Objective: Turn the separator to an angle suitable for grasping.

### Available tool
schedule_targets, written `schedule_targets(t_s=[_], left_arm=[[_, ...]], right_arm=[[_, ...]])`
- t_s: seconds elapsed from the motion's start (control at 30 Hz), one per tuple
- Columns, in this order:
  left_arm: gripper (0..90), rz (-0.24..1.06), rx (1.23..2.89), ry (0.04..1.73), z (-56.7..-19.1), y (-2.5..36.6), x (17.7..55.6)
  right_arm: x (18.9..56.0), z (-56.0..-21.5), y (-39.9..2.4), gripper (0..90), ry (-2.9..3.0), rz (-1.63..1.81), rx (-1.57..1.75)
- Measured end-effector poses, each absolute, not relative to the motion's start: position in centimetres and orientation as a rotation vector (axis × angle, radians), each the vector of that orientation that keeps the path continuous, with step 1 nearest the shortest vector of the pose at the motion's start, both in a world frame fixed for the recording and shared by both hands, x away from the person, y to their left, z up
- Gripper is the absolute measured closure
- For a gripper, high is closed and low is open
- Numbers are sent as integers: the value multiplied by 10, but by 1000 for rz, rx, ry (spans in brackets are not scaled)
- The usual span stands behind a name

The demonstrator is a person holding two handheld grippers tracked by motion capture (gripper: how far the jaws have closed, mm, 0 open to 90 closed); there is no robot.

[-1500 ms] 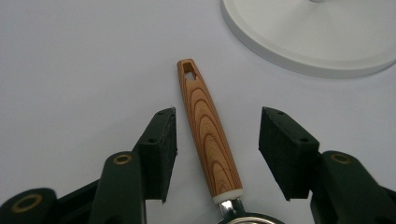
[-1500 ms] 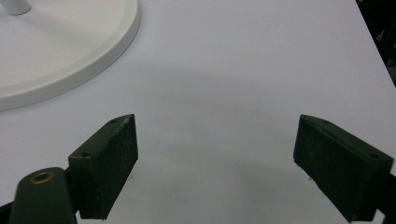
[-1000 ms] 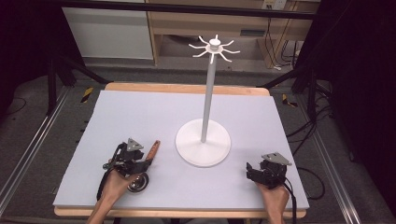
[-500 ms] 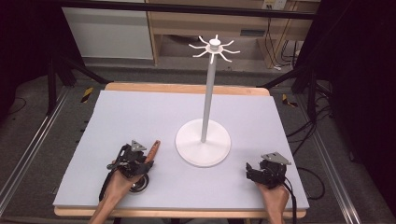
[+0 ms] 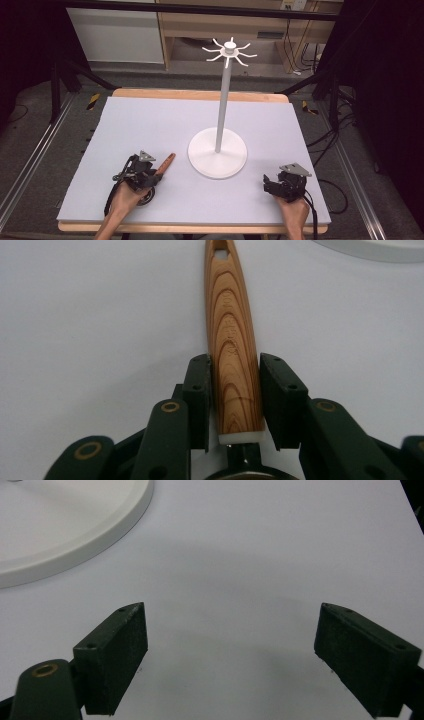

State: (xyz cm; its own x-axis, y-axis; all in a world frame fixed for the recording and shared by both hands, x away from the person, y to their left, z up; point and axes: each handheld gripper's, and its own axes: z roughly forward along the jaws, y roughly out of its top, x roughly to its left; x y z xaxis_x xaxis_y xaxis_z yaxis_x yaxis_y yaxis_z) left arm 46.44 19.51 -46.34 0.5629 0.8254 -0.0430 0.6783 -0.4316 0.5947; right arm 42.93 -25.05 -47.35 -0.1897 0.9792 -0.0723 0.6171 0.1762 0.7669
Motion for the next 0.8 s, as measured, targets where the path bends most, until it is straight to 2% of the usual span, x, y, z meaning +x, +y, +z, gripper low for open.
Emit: schedule_targets(t_s=[0.3, 0.63, 0.8], left_arm=[[660, 385, 2289, 1155, -463, 190, 460], [517, 414, 2301, 1105, -450, 184, 462], [502, 427, 2323, 1081, -444, 178, 470]], right_arm=[[429, -473, -252, 142, 1877, 822, 1518], [430, -474, -251, 142, 1882, 821, 1520], [430, -474, -250, 142, 1889, 821, 1524]])
